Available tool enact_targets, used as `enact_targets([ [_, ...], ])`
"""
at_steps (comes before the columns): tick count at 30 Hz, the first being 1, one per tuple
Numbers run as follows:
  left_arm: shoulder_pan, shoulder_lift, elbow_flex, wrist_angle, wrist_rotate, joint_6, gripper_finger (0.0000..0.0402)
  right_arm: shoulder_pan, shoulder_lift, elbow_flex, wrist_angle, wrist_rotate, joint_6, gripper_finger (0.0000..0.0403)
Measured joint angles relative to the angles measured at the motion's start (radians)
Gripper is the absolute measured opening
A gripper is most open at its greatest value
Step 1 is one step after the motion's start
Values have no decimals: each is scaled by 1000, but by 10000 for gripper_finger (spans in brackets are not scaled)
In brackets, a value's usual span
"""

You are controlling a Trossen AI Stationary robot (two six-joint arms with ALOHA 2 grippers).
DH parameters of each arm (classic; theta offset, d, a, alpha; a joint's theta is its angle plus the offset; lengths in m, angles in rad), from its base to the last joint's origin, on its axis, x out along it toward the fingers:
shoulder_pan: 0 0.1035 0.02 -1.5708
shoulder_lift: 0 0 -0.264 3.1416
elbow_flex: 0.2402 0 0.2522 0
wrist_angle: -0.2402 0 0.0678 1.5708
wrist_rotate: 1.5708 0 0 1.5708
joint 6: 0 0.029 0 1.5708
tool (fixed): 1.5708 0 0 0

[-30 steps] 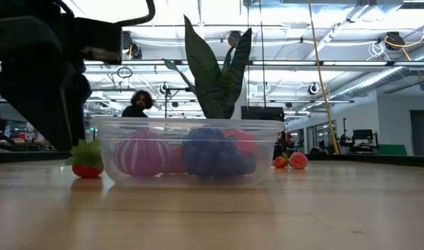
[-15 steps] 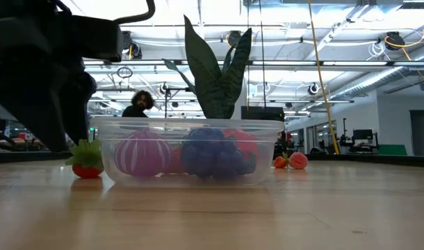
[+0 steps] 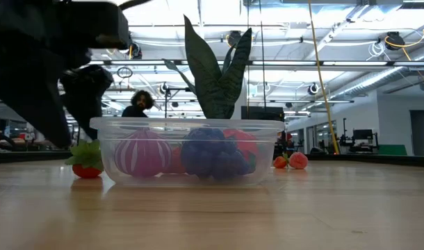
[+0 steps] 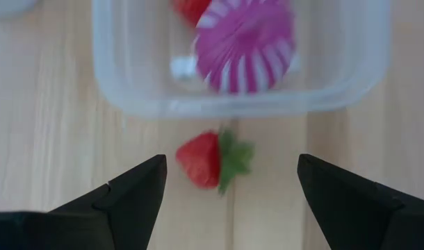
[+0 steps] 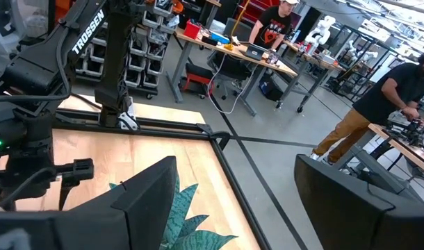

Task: Pick and placing Produce into tupperware
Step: Put the bottom red strawberry into the transparent bin

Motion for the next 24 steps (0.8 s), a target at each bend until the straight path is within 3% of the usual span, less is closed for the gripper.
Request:
enact_targets([
  [17,55,0,0,12,62,24,330,0,0,0,0,0,5,281],
  [24,67,0,-56,69,82,-2,330,0,0,0,0,0,5,281],
])
